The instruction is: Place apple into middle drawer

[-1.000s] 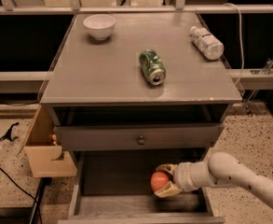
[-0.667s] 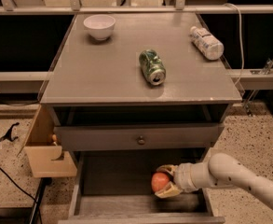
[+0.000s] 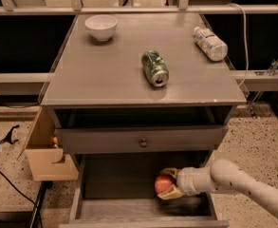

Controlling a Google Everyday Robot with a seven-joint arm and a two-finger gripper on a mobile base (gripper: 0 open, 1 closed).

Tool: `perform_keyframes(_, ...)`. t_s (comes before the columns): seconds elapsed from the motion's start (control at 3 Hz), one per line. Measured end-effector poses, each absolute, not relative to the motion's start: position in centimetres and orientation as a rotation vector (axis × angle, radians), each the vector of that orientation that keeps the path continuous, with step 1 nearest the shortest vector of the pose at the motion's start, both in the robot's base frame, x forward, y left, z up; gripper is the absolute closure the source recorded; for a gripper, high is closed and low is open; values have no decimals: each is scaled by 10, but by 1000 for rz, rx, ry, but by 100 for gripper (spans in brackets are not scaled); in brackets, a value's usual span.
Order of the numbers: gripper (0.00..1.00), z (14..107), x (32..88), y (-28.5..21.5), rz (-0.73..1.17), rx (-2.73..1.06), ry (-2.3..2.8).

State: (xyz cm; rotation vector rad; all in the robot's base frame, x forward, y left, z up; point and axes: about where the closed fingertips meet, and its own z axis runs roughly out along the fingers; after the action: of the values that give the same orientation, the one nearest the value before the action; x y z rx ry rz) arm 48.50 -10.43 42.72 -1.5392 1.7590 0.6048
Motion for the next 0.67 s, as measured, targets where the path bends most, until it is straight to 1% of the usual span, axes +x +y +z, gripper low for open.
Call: perform_keyframes(0.67, 100, 408, 505, -97, 641, -1493, 1727)
